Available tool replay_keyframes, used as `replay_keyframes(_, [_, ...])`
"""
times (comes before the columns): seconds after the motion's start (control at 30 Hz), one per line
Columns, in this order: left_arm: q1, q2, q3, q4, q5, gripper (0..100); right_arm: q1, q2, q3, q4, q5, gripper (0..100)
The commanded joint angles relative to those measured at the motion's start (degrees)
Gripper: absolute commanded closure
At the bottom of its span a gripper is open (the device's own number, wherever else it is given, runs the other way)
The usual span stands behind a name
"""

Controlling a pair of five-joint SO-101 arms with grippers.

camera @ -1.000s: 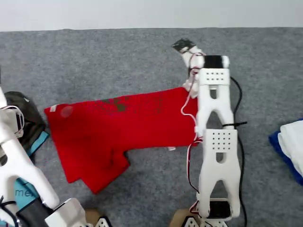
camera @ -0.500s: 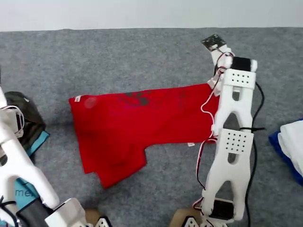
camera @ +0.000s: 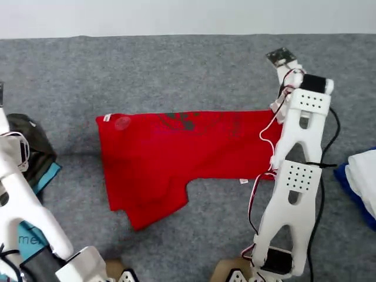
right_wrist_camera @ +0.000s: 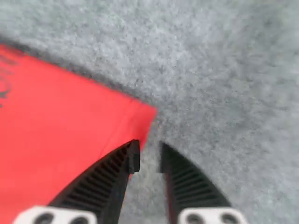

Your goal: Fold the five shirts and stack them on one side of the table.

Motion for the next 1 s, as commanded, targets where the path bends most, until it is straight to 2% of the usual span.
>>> replay_keyframes(0.0, [0.1,-2.6,-0.4,-0.6,-0.3,86,-2.2,-3.9,-8.6,4.9,-3.1,79.1])
replay_keyframes(0.17, [0.1,-2.6,-0.4,-0.6,-0.2,86,-5.1,-8.0,-12.1,7.3,-3.3,78.9])
replay_keyframes(0.3, [0.1,-2.6,-0.4,-0.6,-0.1,86,-7.9,-13.7,-5.6,7.5,-3.3,79.3])
replay_keyframes(0.5, [0.1,-2.6,-0.4,-0.6,-0.1,86,-11.3,-28.2,18.5,7.3,-3.3,94.8])
replay_keyframes(0.6, [0.1,-2.6,-0.4,-0.6,-0.1,86,-12.1,-35.9,32.5,7.3,-3.3,98.4])
replay_keyframes(0.83, [0.1,-2.6,-0.4,-0.6,-0.1,86,-8.7,-47.7,56.4,7.3,-3.5,98.9])
replay_keyframes(0.97, [0.1,-2.6,-0.4,-0.6,-0.1,86,-4.8,-50.4,64.8,7.2,-6.7,90.4])
